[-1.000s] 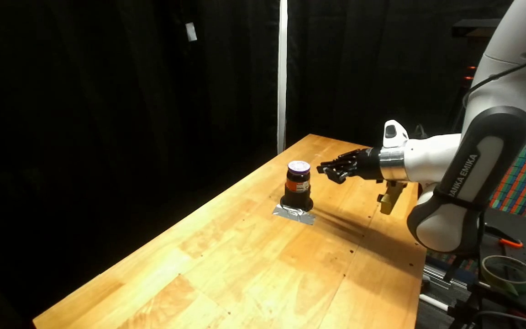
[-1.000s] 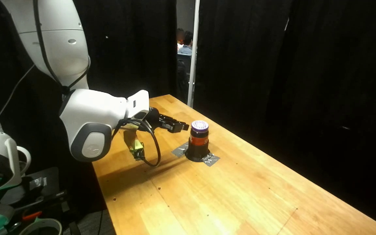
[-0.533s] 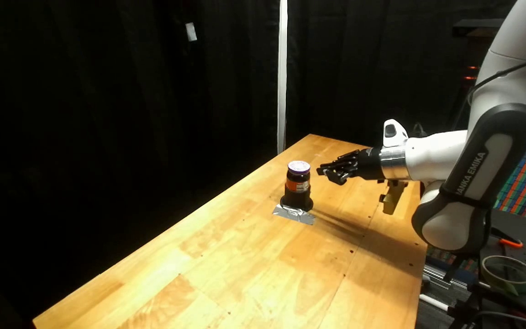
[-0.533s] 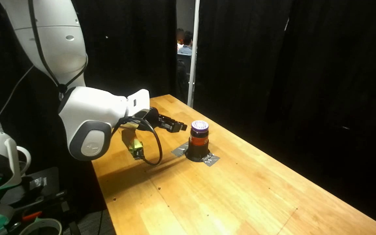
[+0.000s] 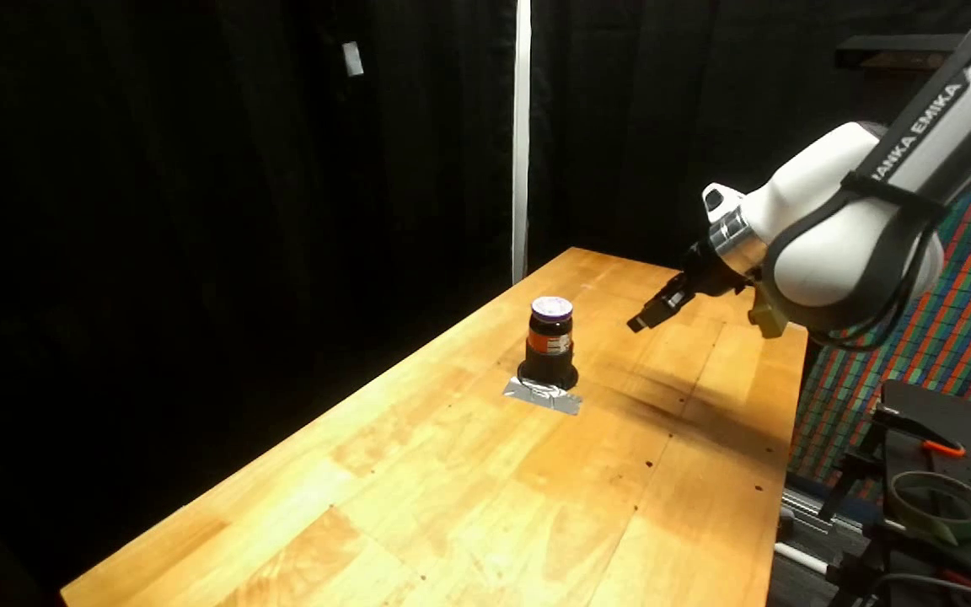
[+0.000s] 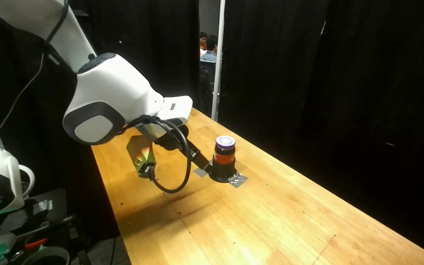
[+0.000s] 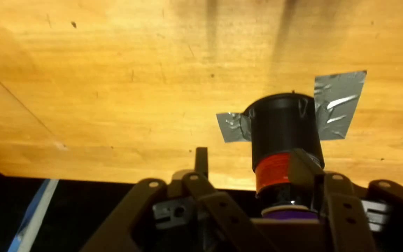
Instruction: Put the elastic around the bottle
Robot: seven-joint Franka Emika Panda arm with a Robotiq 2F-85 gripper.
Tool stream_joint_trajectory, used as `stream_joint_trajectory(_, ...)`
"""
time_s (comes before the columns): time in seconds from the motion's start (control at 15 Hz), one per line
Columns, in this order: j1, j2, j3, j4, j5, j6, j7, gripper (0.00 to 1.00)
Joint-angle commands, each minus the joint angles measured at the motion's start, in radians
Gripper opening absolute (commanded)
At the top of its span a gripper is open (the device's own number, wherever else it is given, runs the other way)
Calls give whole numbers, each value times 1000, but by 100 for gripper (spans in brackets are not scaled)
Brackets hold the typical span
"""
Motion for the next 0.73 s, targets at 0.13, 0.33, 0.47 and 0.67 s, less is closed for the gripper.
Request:
stream_joint_trajectory(0.13,166,-41,-339,13,82,-404,-204,100)
stream_joint_trajectory(0.33,295,14,-591,60,-220,-632,-6,100)
stream_joint_trajectory(0.47,403,16,-754,113,-408,-813,133,100)
stream_joint_trajectory(0.67,18,-52,-389,62,-532,-701,192,100)
